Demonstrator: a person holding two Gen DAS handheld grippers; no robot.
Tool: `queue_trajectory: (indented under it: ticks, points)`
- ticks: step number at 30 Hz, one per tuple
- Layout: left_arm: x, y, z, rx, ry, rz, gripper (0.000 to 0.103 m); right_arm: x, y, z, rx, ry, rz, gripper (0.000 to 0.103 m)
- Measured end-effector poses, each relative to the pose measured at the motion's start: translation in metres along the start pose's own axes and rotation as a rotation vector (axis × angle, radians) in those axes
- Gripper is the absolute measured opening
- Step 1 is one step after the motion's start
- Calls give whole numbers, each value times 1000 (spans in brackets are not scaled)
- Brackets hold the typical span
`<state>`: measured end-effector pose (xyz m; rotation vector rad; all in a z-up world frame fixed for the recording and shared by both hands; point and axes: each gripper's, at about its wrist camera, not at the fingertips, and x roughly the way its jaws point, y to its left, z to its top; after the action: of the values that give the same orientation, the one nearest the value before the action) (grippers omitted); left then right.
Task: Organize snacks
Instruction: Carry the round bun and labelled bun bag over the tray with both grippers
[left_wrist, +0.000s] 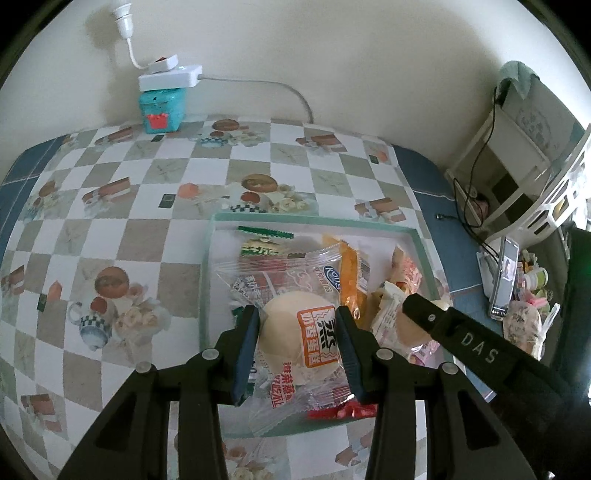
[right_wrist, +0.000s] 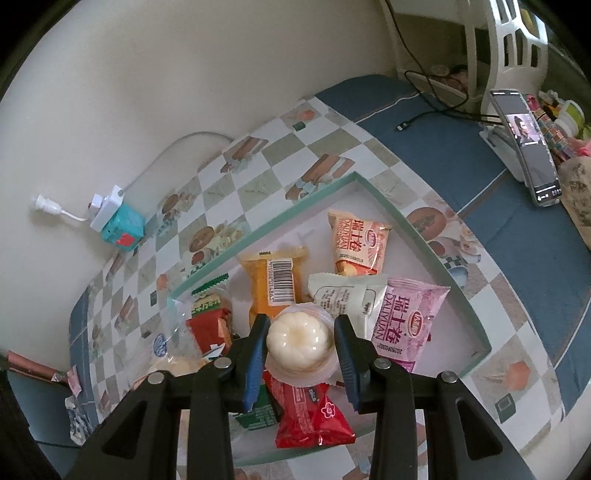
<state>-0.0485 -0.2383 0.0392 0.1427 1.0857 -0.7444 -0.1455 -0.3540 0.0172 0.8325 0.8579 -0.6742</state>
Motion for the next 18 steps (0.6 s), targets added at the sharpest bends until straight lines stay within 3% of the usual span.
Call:
queue_trajectory:
  ticks: [18]
  points:
    - [15,-12,7,20,8,-18,44,7,-5,6,12,14,0,39]
